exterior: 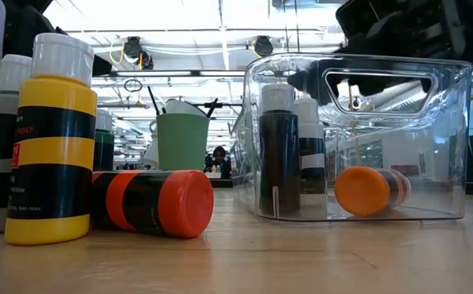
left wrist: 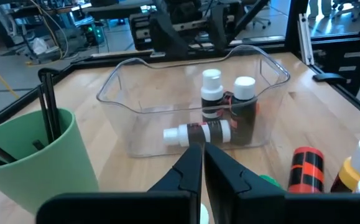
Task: Pick & Place Paint Supplies
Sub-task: Adjust the small white paint bottle in the transparent bin
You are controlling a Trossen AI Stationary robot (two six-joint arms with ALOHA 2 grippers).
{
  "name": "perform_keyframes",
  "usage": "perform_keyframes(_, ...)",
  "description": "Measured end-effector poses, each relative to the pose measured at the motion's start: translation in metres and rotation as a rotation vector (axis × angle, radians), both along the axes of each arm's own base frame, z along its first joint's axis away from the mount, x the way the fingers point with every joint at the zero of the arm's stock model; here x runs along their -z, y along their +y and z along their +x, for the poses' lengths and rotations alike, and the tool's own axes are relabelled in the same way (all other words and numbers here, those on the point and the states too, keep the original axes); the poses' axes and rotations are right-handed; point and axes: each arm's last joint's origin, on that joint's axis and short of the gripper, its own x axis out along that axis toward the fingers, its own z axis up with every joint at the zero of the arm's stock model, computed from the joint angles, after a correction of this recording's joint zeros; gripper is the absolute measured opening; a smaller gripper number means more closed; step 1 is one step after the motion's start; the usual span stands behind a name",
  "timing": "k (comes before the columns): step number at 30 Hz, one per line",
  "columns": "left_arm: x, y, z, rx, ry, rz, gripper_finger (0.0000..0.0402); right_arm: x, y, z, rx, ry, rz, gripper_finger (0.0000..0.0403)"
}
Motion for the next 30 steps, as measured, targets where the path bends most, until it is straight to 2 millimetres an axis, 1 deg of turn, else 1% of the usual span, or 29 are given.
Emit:
perform_keyframes(8, 0.000, 0.000, 0.000, -0.001, 0.000, 0.002, 0.0021, 0.022, -0.001, 0.009, 0.070, 0.034, -0.017, 0.0245)
perform_keyframes(15, 0.000, 0.000, 0.000, -0.001, 0.000, 0.002, 0.0021, 0.031, 0.001, 0.013, 0.060, 0.025, 0.000, 0.0234)
perform_keyframes(18, 0.000, 0.000, 0.000, -0.001, 0.001, 0.002, 0.0021, 0.033, 0.003, 0.014, 0.018, 0.021, 0.020, 0.0231)
perform_keyframes(25, 0.000, 0.000, 0.000, -0.001, 0.001, 0.004, 0.0021, 0.031, 0.002, 0.014, 0.025, -0.001, 0.029, 0.0236)
perform_keyframes(30, 0.000, 0.000, 0.000, 0.006, 0.002, 0.002, 0.0021, 0.030, -0.004, 0.015, 0.048, 0.004, 0.046, 0.0237)
